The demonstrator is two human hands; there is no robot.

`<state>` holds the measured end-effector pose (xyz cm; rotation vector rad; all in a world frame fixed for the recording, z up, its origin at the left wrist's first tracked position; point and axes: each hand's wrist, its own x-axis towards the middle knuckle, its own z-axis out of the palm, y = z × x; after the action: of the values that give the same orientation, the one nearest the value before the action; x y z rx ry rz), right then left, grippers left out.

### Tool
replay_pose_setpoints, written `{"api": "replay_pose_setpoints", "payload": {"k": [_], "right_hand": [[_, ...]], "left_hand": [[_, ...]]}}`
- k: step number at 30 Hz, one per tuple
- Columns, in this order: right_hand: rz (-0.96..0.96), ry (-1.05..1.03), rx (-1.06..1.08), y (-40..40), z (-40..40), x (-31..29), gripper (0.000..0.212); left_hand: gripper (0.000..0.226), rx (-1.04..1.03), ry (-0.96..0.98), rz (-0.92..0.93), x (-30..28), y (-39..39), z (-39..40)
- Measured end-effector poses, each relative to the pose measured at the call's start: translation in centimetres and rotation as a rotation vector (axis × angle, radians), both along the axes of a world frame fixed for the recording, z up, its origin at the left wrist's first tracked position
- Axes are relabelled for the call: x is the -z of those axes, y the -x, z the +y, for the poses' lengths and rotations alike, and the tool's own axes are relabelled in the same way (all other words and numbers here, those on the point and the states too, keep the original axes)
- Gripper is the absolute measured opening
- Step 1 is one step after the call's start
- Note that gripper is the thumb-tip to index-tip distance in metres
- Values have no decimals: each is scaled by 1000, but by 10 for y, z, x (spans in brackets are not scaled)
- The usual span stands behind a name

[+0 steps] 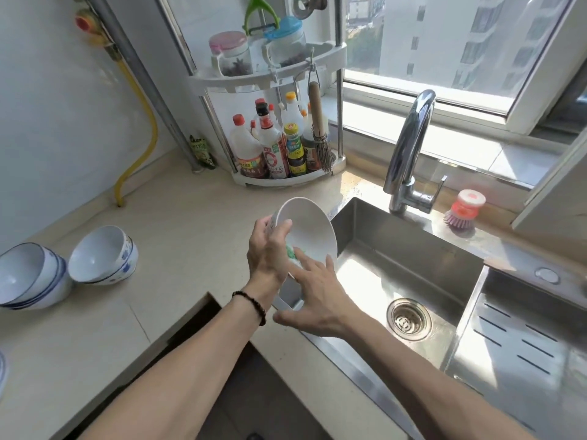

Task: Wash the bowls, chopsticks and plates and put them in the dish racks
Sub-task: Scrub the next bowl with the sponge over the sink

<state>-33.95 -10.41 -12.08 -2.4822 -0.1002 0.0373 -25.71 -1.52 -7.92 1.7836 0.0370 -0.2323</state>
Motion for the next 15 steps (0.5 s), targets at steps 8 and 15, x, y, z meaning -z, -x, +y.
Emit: {"api": "replay_pose_setpoints", "payload": {"k": [8,15], "right_hand": [[1,36,59,-3,-5,2,95],[-42,419,11,-6,-28,1,95]], "left_hand": [[26,93,-22,2,-4,-6,5],[22,87,-59,18,-13,-10,13]]}}
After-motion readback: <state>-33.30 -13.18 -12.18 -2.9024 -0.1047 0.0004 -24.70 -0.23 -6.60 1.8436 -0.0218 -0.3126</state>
